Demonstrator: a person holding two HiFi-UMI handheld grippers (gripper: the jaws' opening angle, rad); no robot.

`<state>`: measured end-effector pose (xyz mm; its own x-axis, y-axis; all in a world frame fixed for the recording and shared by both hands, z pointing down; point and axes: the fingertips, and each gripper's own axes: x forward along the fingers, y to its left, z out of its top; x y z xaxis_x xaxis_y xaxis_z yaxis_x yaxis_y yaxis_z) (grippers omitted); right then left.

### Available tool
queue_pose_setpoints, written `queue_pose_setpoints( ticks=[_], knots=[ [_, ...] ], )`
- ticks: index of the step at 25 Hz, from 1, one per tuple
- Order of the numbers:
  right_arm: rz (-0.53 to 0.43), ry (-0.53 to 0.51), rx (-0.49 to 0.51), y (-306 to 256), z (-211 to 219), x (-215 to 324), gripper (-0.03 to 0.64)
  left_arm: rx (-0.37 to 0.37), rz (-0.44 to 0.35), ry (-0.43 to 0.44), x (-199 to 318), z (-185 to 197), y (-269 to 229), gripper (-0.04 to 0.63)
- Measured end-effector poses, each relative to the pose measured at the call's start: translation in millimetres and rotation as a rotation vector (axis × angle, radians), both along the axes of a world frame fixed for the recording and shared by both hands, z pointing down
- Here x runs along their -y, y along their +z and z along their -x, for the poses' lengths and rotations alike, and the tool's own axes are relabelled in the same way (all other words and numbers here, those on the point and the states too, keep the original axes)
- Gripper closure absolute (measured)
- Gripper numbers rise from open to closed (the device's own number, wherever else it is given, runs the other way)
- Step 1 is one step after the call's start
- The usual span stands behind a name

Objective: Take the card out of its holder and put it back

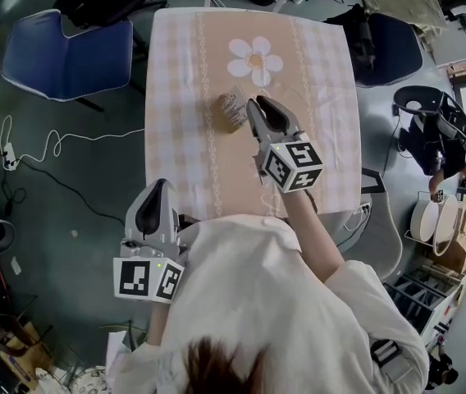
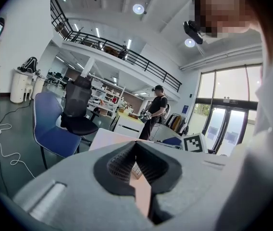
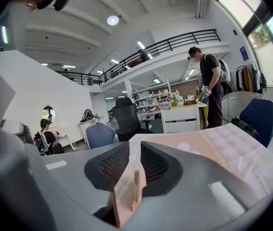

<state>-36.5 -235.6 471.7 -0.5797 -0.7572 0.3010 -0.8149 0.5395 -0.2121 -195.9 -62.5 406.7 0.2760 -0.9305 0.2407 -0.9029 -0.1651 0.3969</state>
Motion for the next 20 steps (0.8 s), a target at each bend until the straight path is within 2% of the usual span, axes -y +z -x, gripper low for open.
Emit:
queue_pose_setpoints(
  ticks=[9,15,20],
  knots=[
    [-0.119,0.022,0.115,-76,-31,-37,0.597,0.047,-0.029,-0.040,-6,21,-10,0.595],
    [-0.133,0.033,0.119,-92,-53,-76,0.615,0.091,-0.047,-0.047,-13,33,-17,0.595],
    [-0.092,0.045,0.105,-85,-68,-107,0.615,0.105,-0.068,-0.010,-14,25,-22,0.595]
  ],
)
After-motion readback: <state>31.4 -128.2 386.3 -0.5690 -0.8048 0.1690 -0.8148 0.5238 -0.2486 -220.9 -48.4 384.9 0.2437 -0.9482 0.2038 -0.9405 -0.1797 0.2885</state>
